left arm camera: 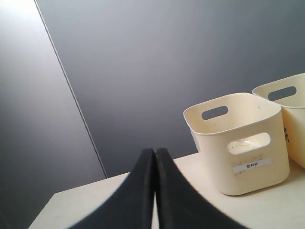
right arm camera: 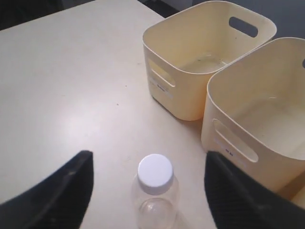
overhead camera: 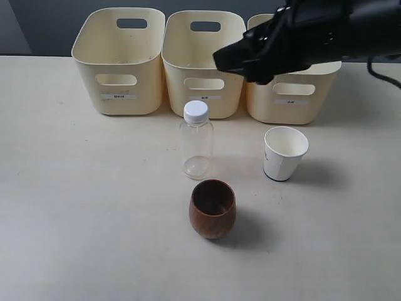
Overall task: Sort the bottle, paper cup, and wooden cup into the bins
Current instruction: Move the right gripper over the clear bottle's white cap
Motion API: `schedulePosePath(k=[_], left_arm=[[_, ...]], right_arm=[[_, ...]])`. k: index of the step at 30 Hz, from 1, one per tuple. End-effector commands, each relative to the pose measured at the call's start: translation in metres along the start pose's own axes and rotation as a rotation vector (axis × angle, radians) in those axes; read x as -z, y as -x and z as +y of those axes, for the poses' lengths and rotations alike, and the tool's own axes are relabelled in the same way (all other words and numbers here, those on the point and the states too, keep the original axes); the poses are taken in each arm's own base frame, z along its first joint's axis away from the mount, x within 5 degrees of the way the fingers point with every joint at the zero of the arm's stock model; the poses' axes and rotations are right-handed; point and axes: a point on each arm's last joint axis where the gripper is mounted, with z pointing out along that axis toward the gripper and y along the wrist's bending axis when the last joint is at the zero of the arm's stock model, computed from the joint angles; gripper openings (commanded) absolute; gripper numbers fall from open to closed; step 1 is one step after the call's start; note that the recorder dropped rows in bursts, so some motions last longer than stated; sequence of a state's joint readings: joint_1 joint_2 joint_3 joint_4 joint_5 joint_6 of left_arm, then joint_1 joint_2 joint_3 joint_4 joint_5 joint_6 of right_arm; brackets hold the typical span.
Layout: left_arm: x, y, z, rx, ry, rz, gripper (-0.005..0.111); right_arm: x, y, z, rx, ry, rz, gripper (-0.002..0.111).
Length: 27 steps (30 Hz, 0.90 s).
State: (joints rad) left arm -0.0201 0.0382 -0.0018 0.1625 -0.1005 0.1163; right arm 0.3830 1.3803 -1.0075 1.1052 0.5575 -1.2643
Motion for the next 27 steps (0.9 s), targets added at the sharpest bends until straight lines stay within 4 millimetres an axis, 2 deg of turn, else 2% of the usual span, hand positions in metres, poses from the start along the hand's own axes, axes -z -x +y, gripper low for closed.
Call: schedulePosePath(k=[1,5,9,16,27], left_arm=[[0.000,0.000,0.000,0.002,-0.001,-0.007,0.000],[0.000,0.000,0.000,0.002,-0.001,-0.007,0.000],[0.000,0.000,0.000,0.002,-0.001,-0.007,0.000],[0.000,0.000,0.000,0.002,-0.001,-0.007,0.000],[0.000,0.000,0.000,0.002,-0.001,-0.007,0.000]], right_arm=[[-0.032,-0.007,0.002,-0.005,-0.059,0.024,0.066],[-0.056,-0.015,0.006,-0.006,-0.052,0.063,0.066],[-0.070,-0.019,0.007,-0.042,-0.025,0.080,0.066],[-0.084,-0.029,0.007,-0.063,-0.023,0.115,0.078],[-0.099,-0.042,-0.001,-0.090,-0.069,0.149,0.078]])
